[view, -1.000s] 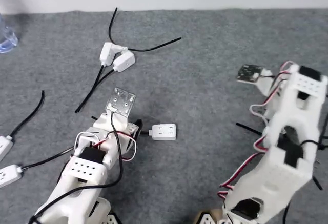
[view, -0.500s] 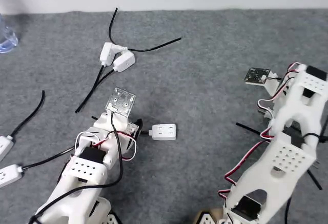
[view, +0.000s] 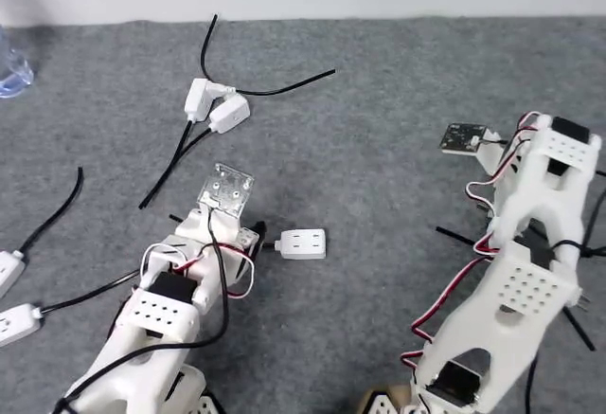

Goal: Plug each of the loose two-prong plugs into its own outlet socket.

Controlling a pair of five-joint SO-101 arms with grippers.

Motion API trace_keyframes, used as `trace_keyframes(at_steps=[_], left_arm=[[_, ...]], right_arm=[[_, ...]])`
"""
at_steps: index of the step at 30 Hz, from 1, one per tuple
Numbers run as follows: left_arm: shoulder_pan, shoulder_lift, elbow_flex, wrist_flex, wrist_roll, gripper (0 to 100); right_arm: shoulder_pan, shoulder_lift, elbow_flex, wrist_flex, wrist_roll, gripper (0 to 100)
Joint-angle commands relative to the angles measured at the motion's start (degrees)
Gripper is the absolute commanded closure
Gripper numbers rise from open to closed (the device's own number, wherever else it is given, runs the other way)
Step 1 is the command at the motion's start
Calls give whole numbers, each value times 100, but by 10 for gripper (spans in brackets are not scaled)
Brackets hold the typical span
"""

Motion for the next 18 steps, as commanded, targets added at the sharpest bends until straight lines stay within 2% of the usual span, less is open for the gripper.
trace_keyframes(at_steps=[1,4,8,10,16,18], left_arm=[[62,-114,-31,-132,0,837],[70,-114,-31,-132,0,837],[70,-114,-31,-132,0,837],[70,-114,-31,-132,0,837],[70,-114,-31,-132,0,837],[70,-114,-31,-132,0,837]], right_arm=[[-75,-57,-299,40,-70,616],[-75,-66,-299,40,-62,659],[-75,-84,-308,31,-62,819],[-75,-66,-308,31,-62,866],[-127,-40,-281,-84,-88,794],[-136,-40,-281,-84,-88,802]])
